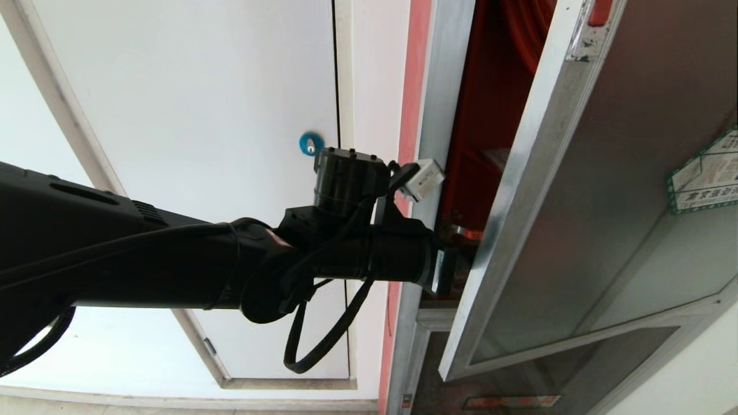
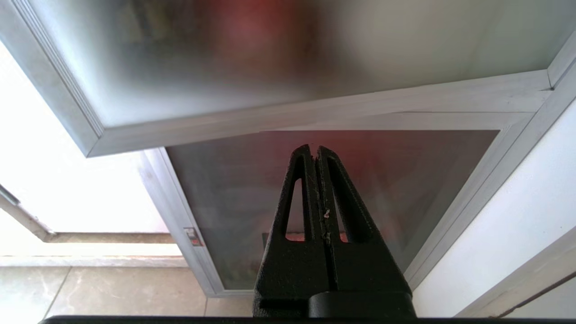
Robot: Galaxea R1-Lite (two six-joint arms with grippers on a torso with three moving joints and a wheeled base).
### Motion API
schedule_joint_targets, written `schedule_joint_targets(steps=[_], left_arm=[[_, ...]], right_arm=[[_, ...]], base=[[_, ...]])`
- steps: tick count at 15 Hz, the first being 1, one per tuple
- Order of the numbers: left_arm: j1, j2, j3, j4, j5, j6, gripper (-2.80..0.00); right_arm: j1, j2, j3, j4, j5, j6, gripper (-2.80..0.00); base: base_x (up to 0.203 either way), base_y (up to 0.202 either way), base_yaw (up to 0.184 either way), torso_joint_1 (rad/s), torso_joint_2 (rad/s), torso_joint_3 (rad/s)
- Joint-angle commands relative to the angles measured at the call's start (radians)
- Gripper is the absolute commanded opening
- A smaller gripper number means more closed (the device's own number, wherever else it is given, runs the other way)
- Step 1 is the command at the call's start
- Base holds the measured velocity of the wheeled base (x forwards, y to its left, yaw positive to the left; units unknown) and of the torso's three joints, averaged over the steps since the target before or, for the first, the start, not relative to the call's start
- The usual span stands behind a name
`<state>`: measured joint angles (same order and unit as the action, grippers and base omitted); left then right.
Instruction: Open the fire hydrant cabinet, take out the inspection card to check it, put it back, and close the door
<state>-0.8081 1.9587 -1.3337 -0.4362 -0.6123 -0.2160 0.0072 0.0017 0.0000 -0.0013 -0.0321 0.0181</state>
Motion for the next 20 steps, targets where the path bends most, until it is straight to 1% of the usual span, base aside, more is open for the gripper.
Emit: schedule_joint_targets(steps=[1,8,14,20], left_arm=[[-0.019,-0.019,0.021,-0.003,-0.003,-0.002,-2.8],[-0.089,-0.067,0.079,-0.004,-0.003,-0.002,-2.8],[-0.17,-0.095,0.113,-0.003,-0.003,-0.002,-2.8],[-0.241,-0.103,0.126,-0.003,-0.003,-0.003,-2.8]], right_arm=[[0.0,0.001,0.0,0.0,0.0,0.0,-2.8],[0.0,0.001,0.0,0.0,0.0,-0.001,-2.8],[0.0,0.001,0.0,0.0,0.0,-0.001,-2.8],[0.0,0.001,0.0,0.0,0.0,0.0,-2.8]], base=[[0.0,0.0,0.0,0.0,0.0,0.0],[0.0,0.0,0.0,0.0,0.0,0.0],[0.0,0.0,0.0,0.0,0.0,0.0],[0.0,0.0,0.0,0.0,0.0,0.0]])
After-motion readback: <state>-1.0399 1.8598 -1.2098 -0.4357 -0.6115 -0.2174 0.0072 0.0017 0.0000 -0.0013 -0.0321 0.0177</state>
